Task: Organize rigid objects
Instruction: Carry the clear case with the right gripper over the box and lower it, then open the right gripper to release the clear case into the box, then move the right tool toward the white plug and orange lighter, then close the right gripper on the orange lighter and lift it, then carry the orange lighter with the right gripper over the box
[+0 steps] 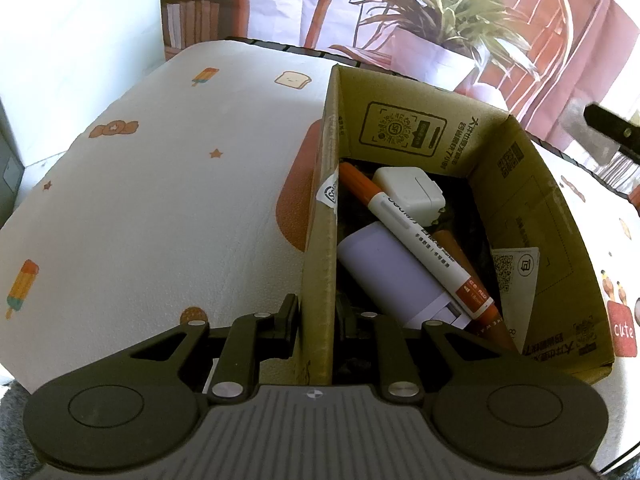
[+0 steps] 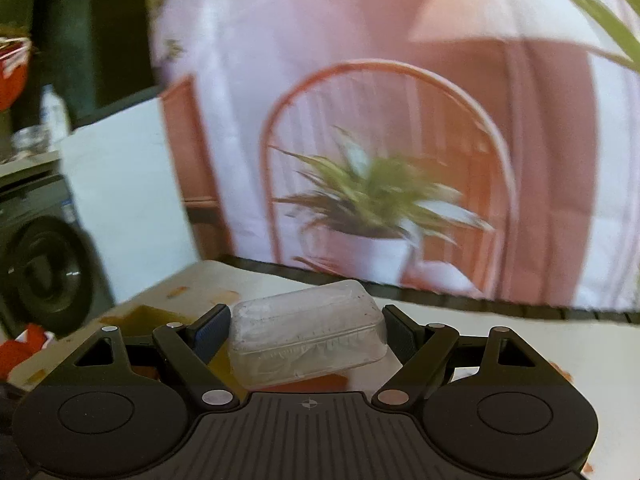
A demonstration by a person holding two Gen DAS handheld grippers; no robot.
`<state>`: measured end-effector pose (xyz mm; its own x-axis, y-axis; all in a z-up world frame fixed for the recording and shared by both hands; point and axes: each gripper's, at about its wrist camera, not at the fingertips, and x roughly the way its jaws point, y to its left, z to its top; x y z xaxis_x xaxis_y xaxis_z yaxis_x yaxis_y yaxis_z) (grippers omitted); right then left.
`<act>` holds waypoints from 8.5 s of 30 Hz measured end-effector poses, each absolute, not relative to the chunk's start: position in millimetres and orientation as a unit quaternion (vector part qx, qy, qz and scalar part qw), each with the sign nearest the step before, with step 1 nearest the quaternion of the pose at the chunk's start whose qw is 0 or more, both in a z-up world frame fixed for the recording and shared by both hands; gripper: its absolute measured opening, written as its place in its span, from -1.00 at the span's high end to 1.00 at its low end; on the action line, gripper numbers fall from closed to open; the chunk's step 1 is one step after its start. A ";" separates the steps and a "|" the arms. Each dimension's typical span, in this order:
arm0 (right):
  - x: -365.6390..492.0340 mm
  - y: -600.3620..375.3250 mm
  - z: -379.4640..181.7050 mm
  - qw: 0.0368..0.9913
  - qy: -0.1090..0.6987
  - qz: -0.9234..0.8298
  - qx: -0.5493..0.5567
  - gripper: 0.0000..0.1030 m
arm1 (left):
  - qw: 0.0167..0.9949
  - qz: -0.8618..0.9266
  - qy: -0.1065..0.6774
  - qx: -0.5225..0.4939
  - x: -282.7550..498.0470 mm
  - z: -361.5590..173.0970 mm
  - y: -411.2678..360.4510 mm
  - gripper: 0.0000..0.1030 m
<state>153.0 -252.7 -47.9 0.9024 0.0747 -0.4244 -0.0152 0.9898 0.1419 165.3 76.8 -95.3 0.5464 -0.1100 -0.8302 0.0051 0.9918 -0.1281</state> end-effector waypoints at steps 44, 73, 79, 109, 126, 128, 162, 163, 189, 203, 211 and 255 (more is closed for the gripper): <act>238.7 -82.2 -90.8 0.680 0.511 0.308 -0.427 -0.53 | 0.877 -0.037 0.475 -0.062 166.5 -95.6 80.3 0.63; 207.8 -176.1 -18.3 0.901 0.357 0.207 -0.131 -0.99 | 0.877 -0.036 0.475 -0.063 166.6 -94.9 81.6 0.63; 183.9 -246.6 -18.6 0.951 0.290 0.092 0.062 -0.99 | 0.877 -0.036 0.475 -0.062 166.4 -95.0 82.7 0.63; 109.3 -312.7 -106.0 0.921 0.308 -0.191 0.140 -0.99 | 0.877 -0.037 0.475 -0.062 166.3 -94.8 83.0 0.63; 170.2 -320.5 -128.6 0.905 0.343 -0.220 0.123 -0.74 | 0.877 -0.037 0.475 -0.062 166.4 -94.9 84.1 0.63; 180.7 -321.0 -130.2 0.903 0.346 -0.223 0.123 -0.70 | 0.877 -0.036 0.475 -0.060 166.2 -95.0 84.2 0.63; 221.8 -307.1 -148.8 0.885 0.381 -0.253 0.080 0.29 | 0.876 -0.035 0.477 -0.057 167.9 -95.0 80.0 0.63; 219.0 -306.5 -149.1 0.887 0.379 -0.250 0.082 0.30 | 0.876 -0.035 0.477 -0.057 168.0 -95.0 79.9 0.63; 148.6 -280.9 -117.8 0.933 0.284 -0.196 0.106 0.57 | 0.881 -0.036 0.469 -0.050 164.7 -93.9 79.0 0.63; 125.2 -257.6 -84.3 0.955 0.227 -0.150 0.122 0.61 | 0.885 -0.036 0.463 -0.043 159.6 -91.3 75.2 0.63; 118.9 -236.1 -55.5 0.968 0.197 -0.101 0.116 0.61 | 0.885 -0.036 0.462 -0.043 159.2 -90.7 75.0 0.63; 203.4 -127.0 -69.4 0.895 0.409 0.119 0.132 0.74 | 0.885 -0.035 0.462 -0.043 159.4 -89.4 74.4 0.63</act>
